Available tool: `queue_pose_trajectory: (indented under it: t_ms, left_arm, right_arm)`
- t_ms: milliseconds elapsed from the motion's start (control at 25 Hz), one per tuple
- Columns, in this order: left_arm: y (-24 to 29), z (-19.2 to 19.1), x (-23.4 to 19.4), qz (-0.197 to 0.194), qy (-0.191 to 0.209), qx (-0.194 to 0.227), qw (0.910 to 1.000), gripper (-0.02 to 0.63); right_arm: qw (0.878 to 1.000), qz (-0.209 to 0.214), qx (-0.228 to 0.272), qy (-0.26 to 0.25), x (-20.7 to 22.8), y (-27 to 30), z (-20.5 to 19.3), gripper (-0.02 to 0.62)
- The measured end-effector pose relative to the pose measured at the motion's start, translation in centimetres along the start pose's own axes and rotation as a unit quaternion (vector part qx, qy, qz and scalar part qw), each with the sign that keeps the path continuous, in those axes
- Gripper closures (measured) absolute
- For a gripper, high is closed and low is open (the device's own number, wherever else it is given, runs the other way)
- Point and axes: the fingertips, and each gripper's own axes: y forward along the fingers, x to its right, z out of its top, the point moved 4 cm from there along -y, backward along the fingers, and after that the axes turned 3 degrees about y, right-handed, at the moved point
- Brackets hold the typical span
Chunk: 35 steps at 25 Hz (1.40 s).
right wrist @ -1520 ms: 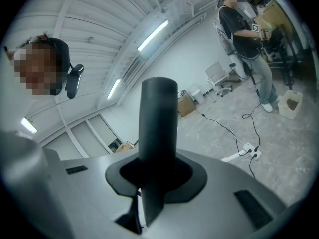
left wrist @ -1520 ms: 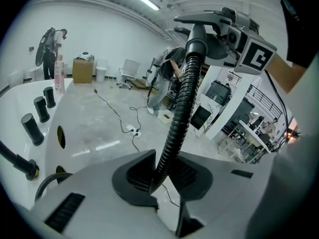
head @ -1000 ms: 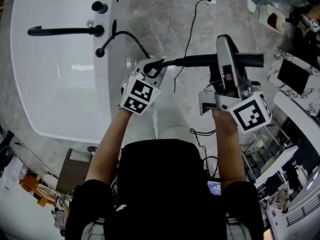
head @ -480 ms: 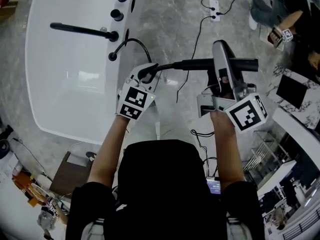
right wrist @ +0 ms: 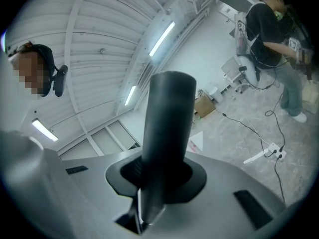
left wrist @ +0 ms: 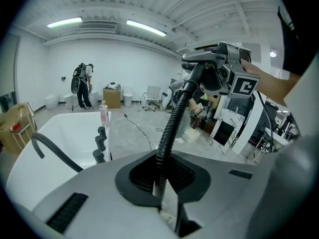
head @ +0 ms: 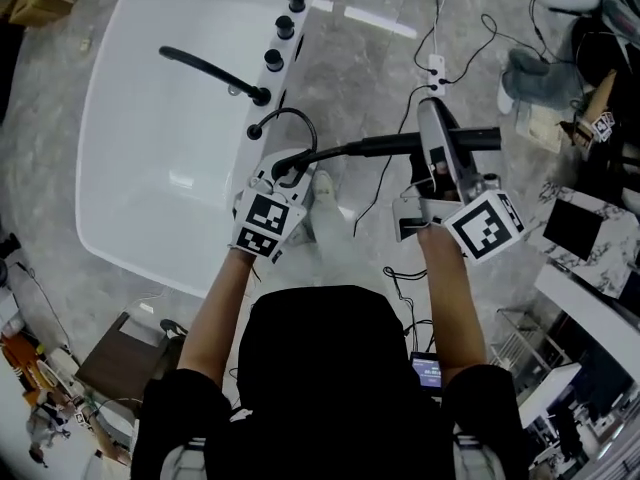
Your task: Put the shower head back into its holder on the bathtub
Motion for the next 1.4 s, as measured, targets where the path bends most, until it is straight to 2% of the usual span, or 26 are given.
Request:
queue_pose_trajectory:
  t_ms: [200,320,480,680,880,1240,1400]
  left_arm:
    - [-2.9,1.3,-2.4,0.037,-0.007,0.026,0.999,0.566]
    - [-5.5,2.3,-3.3,0.063,-0.002,0.042,0.9971,0.566]
    - [-9.2,4.1,-3.8,0.097,-0.001,0.061,0.9935,0.566]
    - [-13.8,6.0,-4.3,0.138,0.007,0.079,0.9873,0.566]
    - [-17.4,6.7,-5.2,0.175,0.002,0.096,0.9798,0.566]
    - [-23.6,7.9,-7.2,0.235,0.001,0.124,0.9642,0.566]
    - [-26.4,7.9,-7.9,0.263,-0.006,0.131,0.9558,0.568]
  right_arm:
    - [0.999,0.04,-0.005,-0.015,-3.8,2.2,0.3,0.52]
    - [0.999,0.048,-0.005,-0.018,-6.1,2.4,0.3,0.52]
    - [0.994,0.101,-0.003,-0.029,-10.7,3.1,1.4,0.52]
    - [0.989,0.143,-0.004,-0.036,-15.7,3.3,2.2,0.52]
    - [0.989,0.147,-0.015,-0.028,-18.0,3.6,1.8,0.518]
    - [0.975,0.22,-0.026,-0.028,-24.1,5.8,1.4,0.52]
    - [0.962,0.269,-0.03,-0.033,-27.4,6.9,0.9,0.52]
